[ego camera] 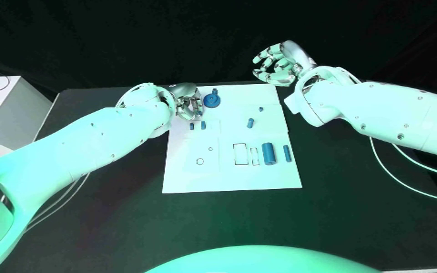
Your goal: Assemble the parts on the task board
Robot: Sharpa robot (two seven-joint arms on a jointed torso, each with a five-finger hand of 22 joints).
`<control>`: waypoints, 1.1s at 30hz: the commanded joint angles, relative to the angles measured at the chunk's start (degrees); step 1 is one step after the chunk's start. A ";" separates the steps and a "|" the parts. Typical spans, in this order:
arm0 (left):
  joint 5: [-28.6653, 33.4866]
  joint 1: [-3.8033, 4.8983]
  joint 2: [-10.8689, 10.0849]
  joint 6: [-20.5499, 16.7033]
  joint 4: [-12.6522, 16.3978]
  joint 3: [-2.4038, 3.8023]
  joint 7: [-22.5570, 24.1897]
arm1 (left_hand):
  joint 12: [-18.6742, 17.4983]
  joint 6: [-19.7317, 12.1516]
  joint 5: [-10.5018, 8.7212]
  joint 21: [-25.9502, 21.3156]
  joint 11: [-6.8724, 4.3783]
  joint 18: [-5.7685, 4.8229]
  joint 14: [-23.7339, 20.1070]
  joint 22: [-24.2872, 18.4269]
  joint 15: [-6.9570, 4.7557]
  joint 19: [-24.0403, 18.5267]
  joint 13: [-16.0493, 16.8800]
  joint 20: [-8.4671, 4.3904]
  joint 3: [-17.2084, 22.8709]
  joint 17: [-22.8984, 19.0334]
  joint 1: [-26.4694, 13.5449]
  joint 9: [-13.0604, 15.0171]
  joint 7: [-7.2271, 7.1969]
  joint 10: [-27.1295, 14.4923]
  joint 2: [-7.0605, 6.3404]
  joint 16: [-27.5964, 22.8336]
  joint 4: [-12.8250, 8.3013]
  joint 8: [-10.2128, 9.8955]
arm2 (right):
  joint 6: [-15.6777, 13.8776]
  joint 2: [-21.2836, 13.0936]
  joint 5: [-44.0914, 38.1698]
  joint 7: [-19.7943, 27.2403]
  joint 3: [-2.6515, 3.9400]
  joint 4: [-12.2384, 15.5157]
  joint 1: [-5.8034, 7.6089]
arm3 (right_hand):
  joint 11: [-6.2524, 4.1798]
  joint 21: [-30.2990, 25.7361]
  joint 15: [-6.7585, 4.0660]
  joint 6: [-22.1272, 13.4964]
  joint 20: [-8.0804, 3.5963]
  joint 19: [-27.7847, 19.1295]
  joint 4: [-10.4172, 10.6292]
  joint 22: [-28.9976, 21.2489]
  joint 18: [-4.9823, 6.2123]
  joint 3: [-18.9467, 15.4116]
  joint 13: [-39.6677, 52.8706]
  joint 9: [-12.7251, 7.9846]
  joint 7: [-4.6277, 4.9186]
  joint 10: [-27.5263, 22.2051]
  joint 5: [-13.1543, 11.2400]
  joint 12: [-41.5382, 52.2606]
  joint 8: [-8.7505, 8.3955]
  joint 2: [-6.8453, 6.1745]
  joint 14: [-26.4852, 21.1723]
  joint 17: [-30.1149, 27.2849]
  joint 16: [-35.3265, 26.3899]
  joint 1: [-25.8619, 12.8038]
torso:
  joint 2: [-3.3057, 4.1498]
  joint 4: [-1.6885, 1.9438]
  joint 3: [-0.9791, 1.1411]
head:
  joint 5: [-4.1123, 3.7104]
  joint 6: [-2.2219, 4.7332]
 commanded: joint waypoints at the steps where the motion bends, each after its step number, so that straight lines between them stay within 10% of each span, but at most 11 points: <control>1: -0.24 -0.29 0.19 2.10 -0.21 -0.41 0.13 | -0.15 0.38 -0.07 0.32 -0.07 -0.56 0.30 0.05 -0.09 0.37 0.09 0.14 0.03 -0.07 -0.56 0.07 -0.07 0.53 0.13 -0.03 0.11 -0.06 | 0.38 -0.02 -0.62 0.55 0.01 0.17 -0.02 | -0.22 0.16 -0.33 0.09 -0.03 0.32 -0.37 0.06 -0.11 -0.07 -0.06 0.06 0.04 0.01 0.32 -0.15 0.19 0.10 3.02 2.44 0.10 -0.54 | 0.01 0.02 0.02 | -0.10 -0.18; 21: -0.36 -0.29 -0.13 1.96 0.16 -0.88 0.01 | -1.33 0.21 -0.13 -0.12 -0.03 -0.42 0.01 -0.68 -0.11 -0.20 0.32 0.06 -0.31 -0.59 -0.81 0.08 -0.06 0.75 -0.02 -0.14 -0.29 -0.66 | 0.41 -0.08 -0.63 0.56 0.01 0.11 -0.04 | -0.21 -0.02 -0.33 0.14 -0.03 0.27 -0.49 -0.08 -0.07 -0.05 -0.38 0.08 0.03 0.09 0.36 -0.45 0.22 0.08 3.00 2.36 0.03 -0.66 | -0.10 0.06 -0.06 | -0.29 -0.26; 33: -0.33 -0.30 -0.45 0.46 0.57 -0.87 -0.11 | -3.22 -6.98 -0.08 -0.71 -0.15 -0.28 -0.73 -1.45 -0.12 -0.78 1.35 -0.15 -0.55 -1.37 -1.42 -2.27 -0.07 0.66 -0.93 -0.23 -0.48 -6.04 | 0.62 -0.11 -0.63 0.69 0.01 -0.05 -0.06 | 0.55 -1.66 0.25 -0.08 0.42 -0.32 -1.27 -1.14 0.19 0.59 -5.44 0.16 0.55 -0.66 0.38 -6.02 0.22 0.04 2.61 1.20 -0.93 -1.88 | -0.06 0.01 -0.06 | -0.23 -0.12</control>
